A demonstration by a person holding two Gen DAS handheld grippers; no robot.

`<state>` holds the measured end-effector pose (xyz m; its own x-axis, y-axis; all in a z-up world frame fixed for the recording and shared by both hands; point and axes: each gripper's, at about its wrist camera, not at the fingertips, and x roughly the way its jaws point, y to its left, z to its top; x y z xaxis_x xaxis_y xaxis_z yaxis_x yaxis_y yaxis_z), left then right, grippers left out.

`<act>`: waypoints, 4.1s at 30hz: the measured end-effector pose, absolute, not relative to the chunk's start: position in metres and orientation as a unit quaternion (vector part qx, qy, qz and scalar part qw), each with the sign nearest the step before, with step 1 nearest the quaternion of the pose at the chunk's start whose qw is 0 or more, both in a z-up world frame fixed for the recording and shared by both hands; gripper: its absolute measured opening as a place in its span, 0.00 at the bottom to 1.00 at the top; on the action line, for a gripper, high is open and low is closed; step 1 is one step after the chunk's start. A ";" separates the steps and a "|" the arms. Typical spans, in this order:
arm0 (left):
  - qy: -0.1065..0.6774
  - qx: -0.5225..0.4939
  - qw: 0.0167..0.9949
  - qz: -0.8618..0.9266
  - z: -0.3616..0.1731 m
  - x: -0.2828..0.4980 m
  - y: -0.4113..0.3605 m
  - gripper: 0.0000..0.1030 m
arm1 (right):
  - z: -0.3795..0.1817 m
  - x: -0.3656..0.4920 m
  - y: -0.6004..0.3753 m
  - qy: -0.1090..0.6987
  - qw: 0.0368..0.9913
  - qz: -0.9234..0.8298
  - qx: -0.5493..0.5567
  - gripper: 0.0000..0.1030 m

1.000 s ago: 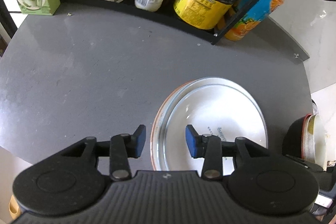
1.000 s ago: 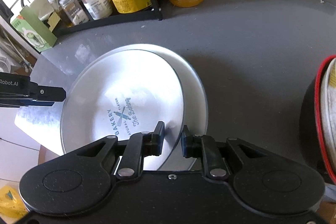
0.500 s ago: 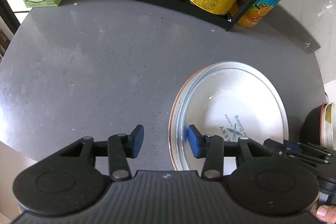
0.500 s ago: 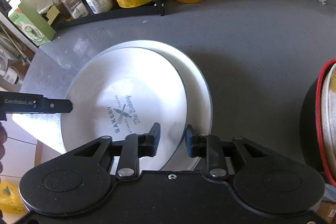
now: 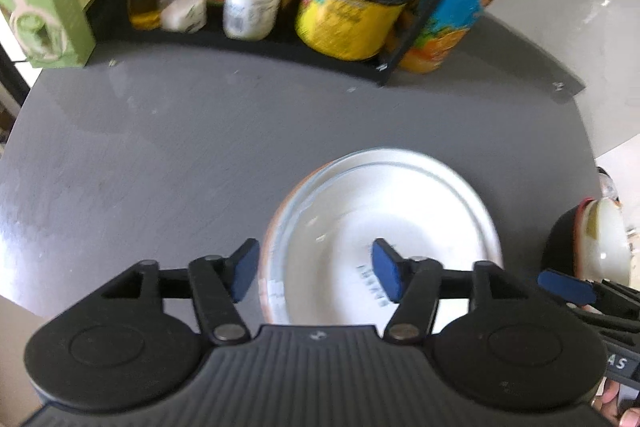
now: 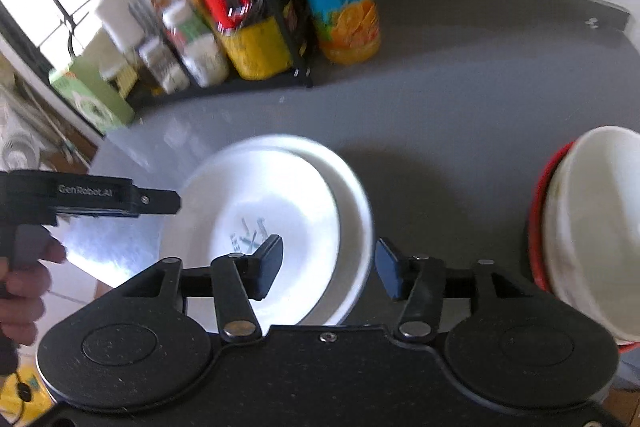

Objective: Organize plates and bowls
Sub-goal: 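Lower the 'Bakery' plate onto the 'Sweet' plate and open both tools, then move both open tools toward the red bowl stack, then close both tools on the rim of the red bowl stack, then lift and carry the bowl stack with both tools over the plate stack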

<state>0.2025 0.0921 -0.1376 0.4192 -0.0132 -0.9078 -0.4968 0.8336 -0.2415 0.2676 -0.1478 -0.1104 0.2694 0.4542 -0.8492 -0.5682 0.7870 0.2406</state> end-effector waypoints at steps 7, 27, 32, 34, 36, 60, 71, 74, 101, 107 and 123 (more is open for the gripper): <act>0.499 -0.239 0.825 0.116 -0.112 0.226 0.056 0.78 | -0.083 0.279 -0.192 0.478 0.822 0.309 -0.017 0.88; 0.509 -0.197 0.837 0.033 -0.090 0.298 -0.058 0.81 | -0.064 0.317 -0.319 0.453 0.863 0.219 0.046 0.95; 0.517 -0.193 0.833 0.032 -0.095 0.314 -0.082 0.81 | -0.073 0.327 -0.343 0.463 0.862 0.197 0.055 0.95; 0.522 -0.191 0.831 0.030 -0.099 0.320 -0.092 0.81 | -0.076 0.330 -0.353 0.467 0.862 0.192 0.056 0.95; 0.525 -0.189 0.829 0.031 -0.103 0.325 -0.102 0.81 | -0.081 0.335 -0.362 0.471 0.860 0.189 0.056 0.95; 0.566 -0.229 0.788 0.079 -0.167 0.359 -0.155 0.50 | -0.155 0.388 -0.393 0.548 0.805 0.223 0.046 0.60; 0.571 -0.263 0.773 0.090 -0.179 0.357 -0.156 0.22 | -0.169 0.392 -0.384 0.576 0.779 0.243 0.052 0.29; 0.570 -0.247 0.778 0.092 -0.176 0.358 -0.161 0.21 | -0.167 0.391 -0.380 0.574 0.783 0.239 0.036 0.28; 0.511 -0.284 0.799 0.141 -0.110 0.279 -0.055 0.21 | -0.103 0.353 -0.271 0.518 0.794 0.318 0.005 0.28; 0.504 -0.291 0.797 0.163 -0.104 0.252 -0.019 0.21 | -0.100 0.337 -0.231 0.520 0.783 0.340 -0.007 0.28; 0.507 -0.303 0.786 0.183 -0.109 0.211 0.050 0.21 | -0.103 0.304 -0.158 0.533 0.768 0.354 -0.027 0.28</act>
